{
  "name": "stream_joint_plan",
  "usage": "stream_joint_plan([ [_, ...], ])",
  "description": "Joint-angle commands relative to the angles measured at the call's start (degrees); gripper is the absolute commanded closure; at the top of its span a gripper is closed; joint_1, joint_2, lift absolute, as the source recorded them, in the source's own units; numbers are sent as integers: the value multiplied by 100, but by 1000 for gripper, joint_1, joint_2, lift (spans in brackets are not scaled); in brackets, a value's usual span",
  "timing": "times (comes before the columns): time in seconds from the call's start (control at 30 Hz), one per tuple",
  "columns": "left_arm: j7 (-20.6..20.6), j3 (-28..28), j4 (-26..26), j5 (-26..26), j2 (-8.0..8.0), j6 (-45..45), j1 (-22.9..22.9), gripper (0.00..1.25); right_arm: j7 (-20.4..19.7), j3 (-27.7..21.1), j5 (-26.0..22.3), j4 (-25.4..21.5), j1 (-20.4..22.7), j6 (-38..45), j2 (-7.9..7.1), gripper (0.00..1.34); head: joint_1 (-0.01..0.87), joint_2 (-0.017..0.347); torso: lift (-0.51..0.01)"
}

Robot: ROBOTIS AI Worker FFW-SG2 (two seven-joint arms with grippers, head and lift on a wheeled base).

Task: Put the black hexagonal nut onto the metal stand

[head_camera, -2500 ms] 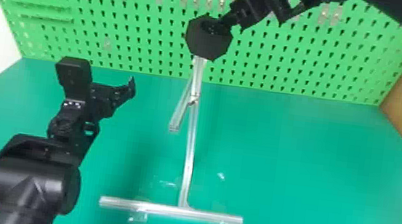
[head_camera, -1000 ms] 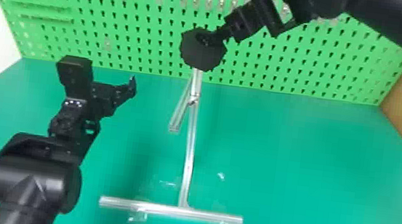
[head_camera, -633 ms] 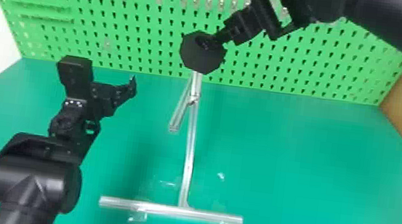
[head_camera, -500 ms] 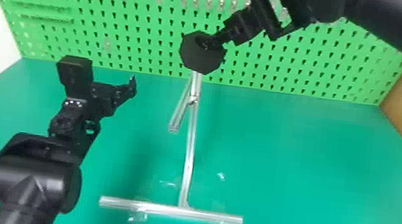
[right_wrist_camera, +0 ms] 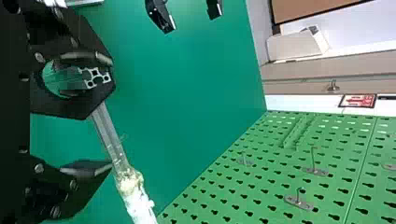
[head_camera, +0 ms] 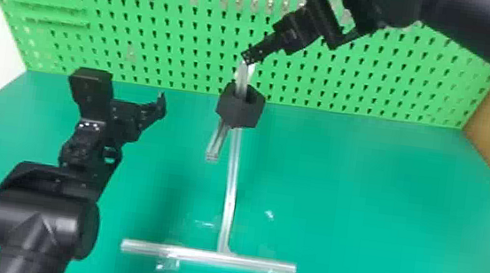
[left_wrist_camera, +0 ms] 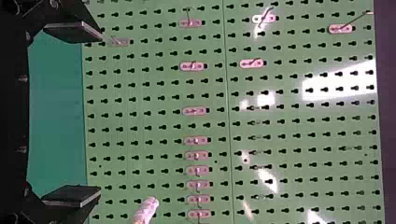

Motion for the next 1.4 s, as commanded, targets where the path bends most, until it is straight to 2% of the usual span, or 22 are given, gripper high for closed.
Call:
stream_joint_plan([
  [0.0, 0, 0, 0, 0, 6, 0, 2, 130, 0, 4, -25, 9, 0, -18, -7, 71, 693, 81, -1],
  [0.07, 0, 0, 0, 9, 6, 0, 2, 130, 0, 21, -25, 9, 0, -18, -7, -1, 693, 81, -1],
  [0.5, 0, 0, 0, 17, 6, 0, 10, 130, 9, -5, -69, 17, 17, -27, -16, -1, 693, 81, -1],
  [0.63, 0, 8, -9, 17, -3, 0, 19, 130, 114, -277, 54, 9, 26, 61, -24, -1, 693, 81, -1],
  [0.73, 0, 26, -9, 17, 6, 0, 45, 130, 334, -787, 441, -71, 70, 272, -42, -1, 693, 81, -1],
  [0.83, 0, 35, -9, 35, 6, 0, 63, 130, 527, -1587, 1030, -440, 202, 553, -112, -1, 693, 81, -1],
  [1.0, -9, 70, -44, 53, 6, 0, 98, 130, 642, -2598, 1496, -862, 483, 676, -191, -1, 693, 81, -1],
  [1.2, -9, 88, -53, 61, 6, 0, 89, 130, 659, -4101, 1944, -1442, 1239, 606, -191, -1, 693, 81, -1],
  [1.37, -9, 140, -97, 79, 6, 0, 125, 130, 650, -5076, 2243, -1846, 1951, 289, -95, -1, 693, 81, -1],
])
